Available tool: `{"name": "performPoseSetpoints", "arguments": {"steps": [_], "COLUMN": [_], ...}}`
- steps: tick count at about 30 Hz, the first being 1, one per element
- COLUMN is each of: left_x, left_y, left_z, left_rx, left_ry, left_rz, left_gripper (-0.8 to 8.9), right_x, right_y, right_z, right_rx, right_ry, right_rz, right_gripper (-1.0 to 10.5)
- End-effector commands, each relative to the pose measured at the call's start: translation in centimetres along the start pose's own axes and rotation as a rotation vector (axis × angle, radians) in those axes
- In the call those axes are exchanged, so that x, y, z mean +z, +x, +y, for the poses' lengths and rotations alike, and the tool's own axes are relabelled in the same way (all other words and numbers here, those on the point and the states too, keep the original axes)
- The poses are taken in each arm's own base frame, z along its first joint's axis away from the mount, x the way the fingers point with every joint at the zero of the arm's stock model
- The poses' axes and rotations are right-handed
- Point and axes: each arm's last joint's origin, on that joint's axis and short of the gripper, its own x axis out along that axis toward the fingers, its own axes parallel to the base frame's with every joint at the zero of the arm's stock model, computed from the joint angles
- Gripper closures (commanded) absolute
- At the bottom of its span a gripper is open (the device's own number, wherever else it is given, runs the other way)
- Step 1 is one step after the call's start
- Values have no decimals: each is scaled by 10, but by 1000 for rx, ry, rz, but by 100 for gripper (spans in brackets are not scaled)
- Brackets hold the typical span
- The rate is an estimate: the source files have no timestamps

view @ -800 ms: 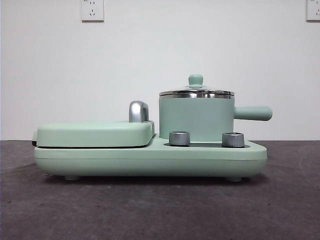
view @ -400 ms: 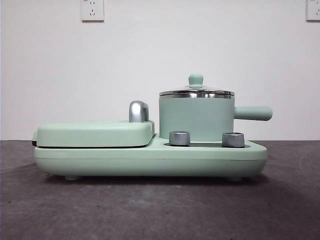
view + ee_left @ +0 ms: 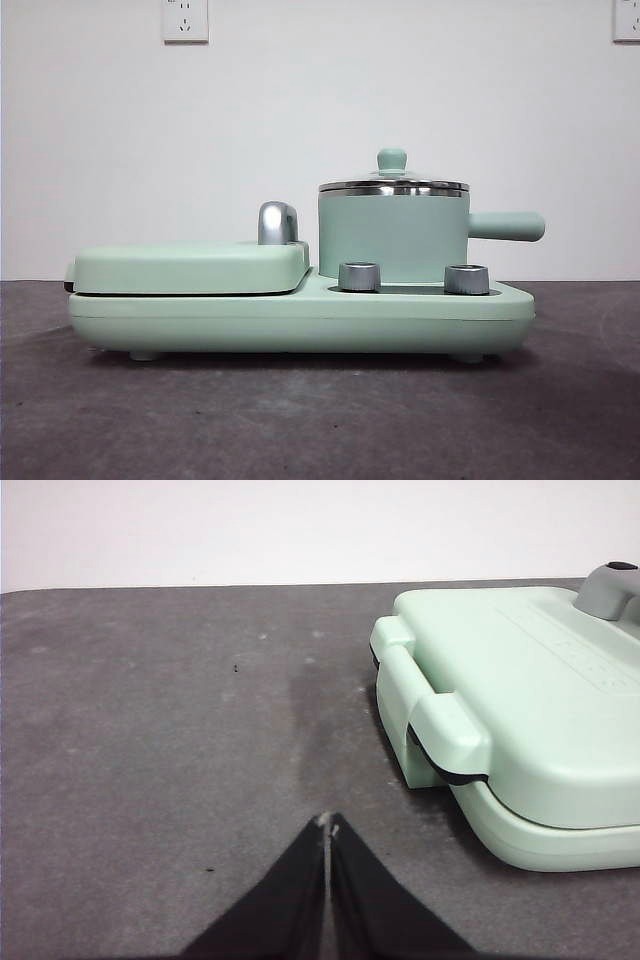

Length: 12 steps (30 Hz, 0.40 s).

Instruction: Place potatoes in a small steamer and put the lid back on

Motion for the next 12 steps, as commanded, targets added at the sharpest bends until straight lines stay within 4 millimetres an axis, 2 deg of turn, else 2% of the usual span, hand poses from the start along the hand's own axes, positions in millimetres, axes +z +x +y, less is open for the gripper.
{"name": "performPoseSetpoints", "arguments": {"steps": [1,12], "left_x": [-7,-7], "left_y": [2,2], "left_z": [0,0], "left_rx": [1,1], "left_ry": [10,10], "left_rz": [25,25], "left_gripper": [809,809], "right_x": [-2,-2], "right_y": [0,0], "right_z": [0,0], "right_rx": [-3,10], "right_ry": [-33,-46], "right_rz": [2,5], "right_gripper": [930,930]}}
